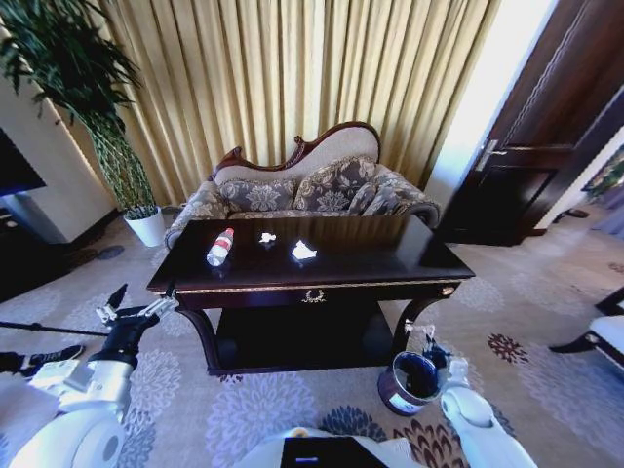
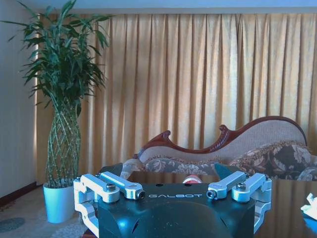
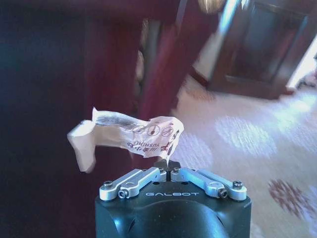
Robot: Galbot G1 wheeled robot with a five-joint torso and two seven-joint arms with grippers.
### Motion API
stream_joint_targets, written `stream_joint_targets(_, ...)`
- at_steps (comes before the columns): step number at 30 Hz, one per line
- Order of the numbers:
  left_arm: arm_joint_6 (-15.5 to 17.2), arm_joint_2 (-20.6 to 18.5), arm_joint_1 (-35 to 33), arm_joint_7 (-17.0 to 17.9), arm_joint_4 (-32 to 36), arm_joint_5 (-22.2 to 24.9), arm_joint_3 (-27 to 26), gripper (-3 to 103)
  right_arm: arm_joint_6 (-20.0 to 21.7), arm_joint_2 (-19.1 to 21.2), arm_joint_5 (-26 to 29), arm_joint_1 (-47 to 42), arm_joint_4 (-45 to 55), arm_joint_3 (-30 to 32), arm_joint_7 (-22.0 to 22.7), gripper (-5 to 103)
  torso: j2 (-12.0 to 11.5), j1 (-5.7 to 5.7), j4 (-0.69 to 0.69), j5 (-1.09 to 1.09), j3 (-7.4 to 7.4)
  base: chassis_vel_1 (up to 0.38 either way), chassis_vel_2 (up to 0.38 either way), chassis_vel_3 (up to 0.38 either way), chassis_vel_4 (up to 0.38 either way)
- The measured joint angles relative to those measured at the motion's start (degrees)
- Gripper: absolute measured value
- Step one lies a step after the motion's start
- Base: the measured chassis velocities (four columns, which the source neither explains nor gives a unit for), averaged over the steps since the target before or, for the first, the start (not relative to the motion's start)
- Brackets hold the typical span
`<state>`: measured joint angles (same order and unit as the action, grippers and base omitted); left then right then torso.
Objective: Move to the front of the table and place the trash on the table into the trash bin.
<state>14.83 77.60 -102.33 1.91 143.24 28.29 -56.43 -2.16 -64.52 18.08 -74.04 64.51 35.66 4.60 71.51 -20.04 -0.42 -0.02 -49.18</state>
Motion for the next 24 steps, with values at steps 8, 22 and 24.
stream_joint_targets(8, -0.03, 0.02, -0.08, -0.02, 0.01, 0.39, -0.05, 100, 6.37, -2.02, 0.81, 8.69, -10.9, -0.8, -0.55, 0, 0.0, 0.0, 0.0, 0.01, 0.0, 0.0, 0.0, 0.0, 0.0)
stream_joint_targets(22, -0.34, 0.31, -0.65, -0.02, 0.01, 1.52, -0.58, 100, 8.34, -3.67, -5.53, 8.82, -10.19, 0.94, -0.04, 42, 0.02, 0.0, -0.02, 0.0, 0.0, 0.0, 0.0, 0.0, 0.0)
stream_joint_targets(24, -0.36, 0.31, -0.63, -0.02, 0.0, 1.52, -0.55, 100, 8.31, -3.65, -5.53, 8.62, -9.93, 1.01, 0.01, 42, 0.02, 0.0, -0.02, 0.0, 0.01, 0.0, 0.0, 0.0, 0.0)
